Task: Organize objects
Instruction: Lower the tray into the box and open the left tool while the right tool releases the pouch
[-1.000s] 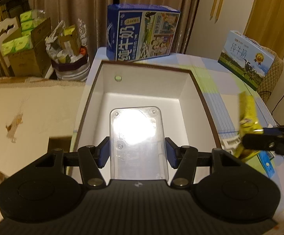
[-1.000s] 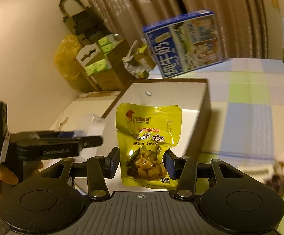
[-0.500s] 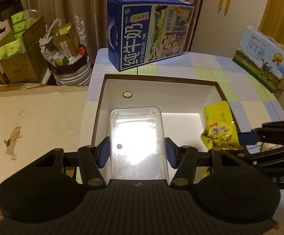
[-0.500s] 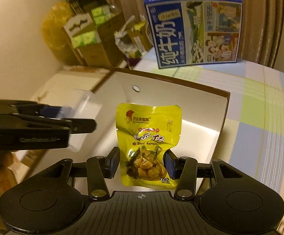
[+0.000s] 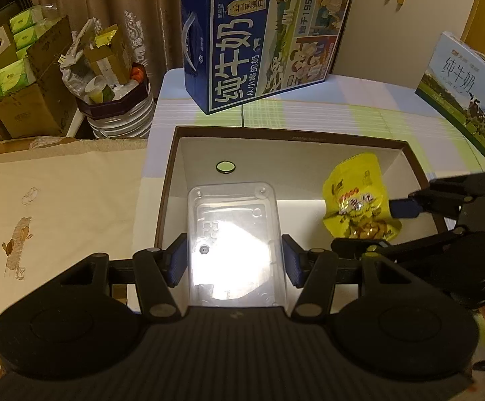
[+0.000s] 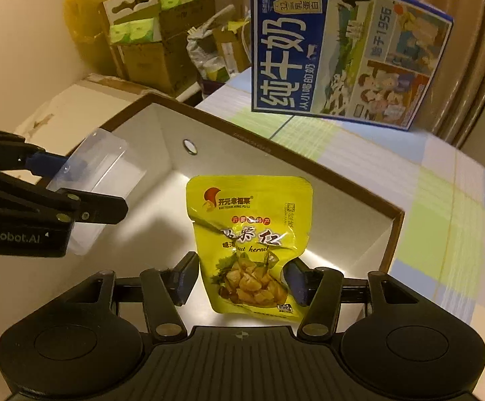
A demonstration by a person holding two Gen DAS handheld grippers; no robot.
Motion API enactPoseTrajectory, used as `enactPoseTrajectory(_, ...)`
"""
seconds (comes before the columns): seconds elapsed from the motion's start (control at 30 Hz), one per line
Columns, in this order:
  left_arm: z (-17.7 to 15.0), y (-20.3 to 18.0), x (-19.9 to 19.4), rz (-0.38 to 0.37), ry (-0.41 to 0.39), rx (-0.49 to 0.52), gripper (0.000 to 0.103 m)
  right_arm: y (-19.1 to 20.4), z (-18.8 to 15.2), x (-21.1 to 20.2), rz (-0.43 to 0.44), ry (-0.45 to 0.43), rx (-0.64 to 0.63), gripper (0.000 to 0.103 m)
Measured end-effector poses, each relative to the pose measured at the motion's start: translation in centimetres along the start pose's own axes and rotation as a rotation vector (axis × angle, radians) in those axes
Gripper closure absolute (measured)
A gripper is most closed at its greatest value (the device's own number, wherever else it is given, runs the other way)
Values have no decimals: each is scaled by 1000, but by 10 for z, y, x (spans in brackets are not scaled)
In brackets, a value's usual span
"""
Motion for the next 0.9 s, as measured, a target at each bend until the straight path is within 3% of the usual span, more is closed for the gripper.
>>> enactPoseTrajectory(0.2, 3, -2, 12, -6, 11, 9, 50, -4, -1, -2, 12, -2, -8, 38)
enactPoseTrajectory(0.6, 6, -23, 39, -27, 23, 66, 50, -4, -5, -23, 16, -26, -50, 38)
enactPoseTrajectory(0.9, 9, -29, 31, -20, -4, 78, 30, -1, -5, -47, 28, -61, 2, 38)
Point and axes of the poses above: each gripper's, at about its wrist camera, not at the fingertips, and x roughly the way its jaws point, y to its left, z to its top, the point moved 2 cm from there along x, roughly the way its jaws point, and after that the axes turned 13 degrees about -y, right-handed, at the moved point
